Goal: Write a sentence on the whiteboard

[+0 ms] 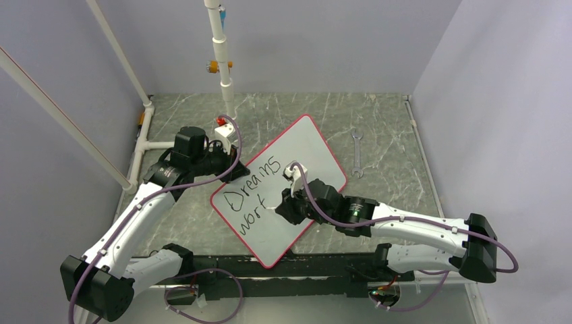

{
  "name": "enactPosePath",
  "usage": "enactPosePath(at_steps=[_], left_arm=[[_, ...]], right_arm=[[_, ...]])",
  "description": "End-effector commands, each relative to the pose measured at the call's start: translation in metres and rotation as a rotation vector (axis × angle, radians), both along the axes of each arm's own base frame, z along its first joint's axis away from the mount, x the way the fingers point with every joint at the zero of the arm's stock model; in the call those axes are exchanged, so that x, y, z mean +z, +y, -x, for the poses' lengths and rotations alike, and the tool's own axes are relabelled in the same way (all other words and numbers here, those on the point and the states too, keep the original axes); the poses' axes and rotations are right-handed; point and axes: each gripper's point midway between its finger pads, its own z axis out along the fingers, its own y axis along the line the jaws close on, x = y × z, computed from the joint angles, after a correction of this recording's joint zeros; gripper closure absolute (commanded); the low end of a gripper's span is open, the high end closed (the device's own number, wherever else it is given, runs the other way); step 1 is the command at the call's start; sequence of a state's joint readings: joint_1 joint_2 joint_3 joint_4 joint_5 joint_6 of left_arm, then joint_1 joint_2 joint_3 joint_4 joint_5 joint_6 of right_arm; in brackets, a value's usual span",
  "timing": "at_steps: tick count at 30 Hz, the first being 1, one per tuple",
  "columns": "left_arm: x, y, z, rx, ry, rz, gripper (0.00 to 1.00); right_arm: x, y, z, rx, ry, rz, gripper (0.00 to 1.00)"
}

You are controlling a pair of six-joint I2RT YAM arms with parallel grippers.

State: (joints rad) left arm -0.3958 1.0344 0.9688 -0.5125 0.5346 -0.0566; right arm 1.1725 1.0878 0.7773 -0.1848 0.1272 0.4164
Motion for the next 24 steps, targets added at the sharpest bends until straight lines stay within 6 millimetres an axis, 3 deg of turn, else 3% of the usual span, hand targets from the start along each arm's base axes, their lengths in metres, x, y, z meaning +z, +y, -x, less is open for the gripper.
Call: enactPosePath(at_steps=[1, 17, 24], left_arm=[[0.011, -0.001, -0.003, -0.053, -0.127, -0.021, 1.0], [0.01, 0.0, -0.003, -0.052, -0.123, -0.024, 1.0], [0.009, 0.0, -0.003, -0.049, -0.12, -0.026, 1.0]], right_arm=[[-0.01, -0.011, -0.003, -0.043, 0.008, 0.036, 1.0], [0.02, -0.008, -0.025, -0.111, -0.078, 0.036, 1.0], [0.058, -0.005, -0.026, -0.101, -0.126, -0.057, 1.0]])
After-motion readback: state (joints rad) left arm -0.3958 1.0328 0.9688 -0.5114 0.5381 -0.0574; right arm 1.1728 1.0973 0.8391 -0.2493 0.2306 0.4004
